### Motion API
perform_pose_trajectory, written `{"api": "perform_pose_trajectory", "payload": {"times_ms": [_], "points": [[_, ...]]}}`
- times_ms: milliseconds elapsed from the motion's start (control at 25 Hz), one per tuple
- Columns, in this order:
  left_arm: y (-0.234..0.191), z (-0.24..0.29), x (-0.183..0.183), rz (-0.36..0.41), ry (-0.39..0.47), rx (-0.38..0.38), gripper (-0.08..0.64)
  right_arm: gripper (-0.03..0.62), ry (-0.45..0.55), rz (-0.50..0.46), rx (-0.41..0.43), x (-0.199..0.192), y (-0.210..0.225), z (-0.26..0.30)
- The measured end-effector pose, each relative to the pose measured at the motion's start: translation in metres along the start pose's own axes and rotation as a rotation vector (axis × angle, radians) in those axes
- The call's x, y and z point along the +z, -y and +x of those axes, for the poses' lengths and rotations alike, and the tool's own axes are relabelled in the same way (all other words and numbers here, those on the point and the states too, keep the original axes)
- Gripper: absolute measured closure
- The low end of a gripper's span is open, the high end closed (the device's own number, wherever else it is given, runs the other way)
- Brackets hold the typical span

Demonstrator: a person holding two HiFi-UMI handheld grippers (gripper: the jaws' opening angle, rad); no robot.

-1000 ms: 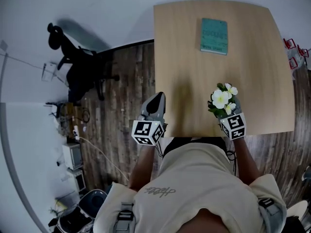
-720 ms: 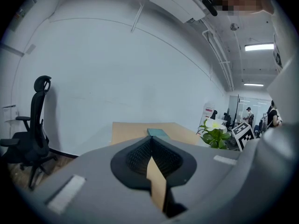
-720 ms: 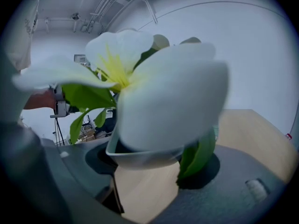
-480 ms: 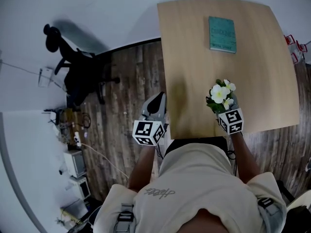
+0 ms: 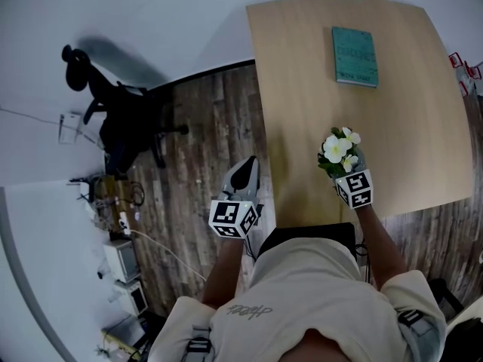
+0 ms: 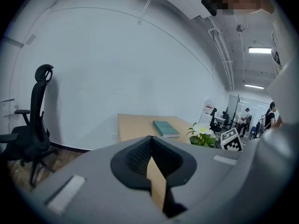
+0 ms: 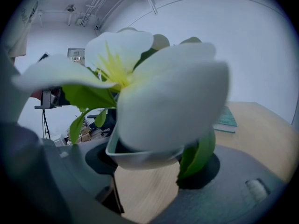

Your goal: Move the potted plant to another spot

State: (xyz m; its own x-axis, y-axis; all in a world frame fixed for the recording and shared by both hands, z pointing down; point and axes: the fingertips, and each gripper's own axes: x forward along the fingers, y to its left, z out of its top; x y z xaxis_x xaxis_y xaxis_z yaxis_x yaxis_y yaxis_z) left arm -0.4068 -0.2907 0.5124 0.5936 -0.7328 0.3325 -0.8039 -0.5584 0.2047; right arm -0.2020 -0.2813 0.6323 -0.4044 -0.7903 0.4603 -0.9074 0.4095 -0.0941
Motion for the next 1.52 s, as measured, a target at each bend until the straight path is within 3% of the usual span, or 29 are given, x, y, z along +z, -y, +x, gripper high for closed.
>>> {"api": "perform_pose_trajectory", "payload": {"times_ms": [680,1280,1520], "points": [[-0.023,-0.008,-0.019,-0.036,-0.054,0.016,0.543,0.244,-0.124,-0.026,-0.008,-0.039,-0.011,0.083],[-0.018,-0.011,-0.032,-0.091,-0.065,0.010,0.543,0.242,-0.143,-0.063,-0.054,-0.051,-0.018,0.097],[-0.010,-0.008,-0.029,-0.068,-0.061,-0.008,0.543,0.242,-0.154,-0.088,-0.078,-0.051,-0.016,0.097]]}}
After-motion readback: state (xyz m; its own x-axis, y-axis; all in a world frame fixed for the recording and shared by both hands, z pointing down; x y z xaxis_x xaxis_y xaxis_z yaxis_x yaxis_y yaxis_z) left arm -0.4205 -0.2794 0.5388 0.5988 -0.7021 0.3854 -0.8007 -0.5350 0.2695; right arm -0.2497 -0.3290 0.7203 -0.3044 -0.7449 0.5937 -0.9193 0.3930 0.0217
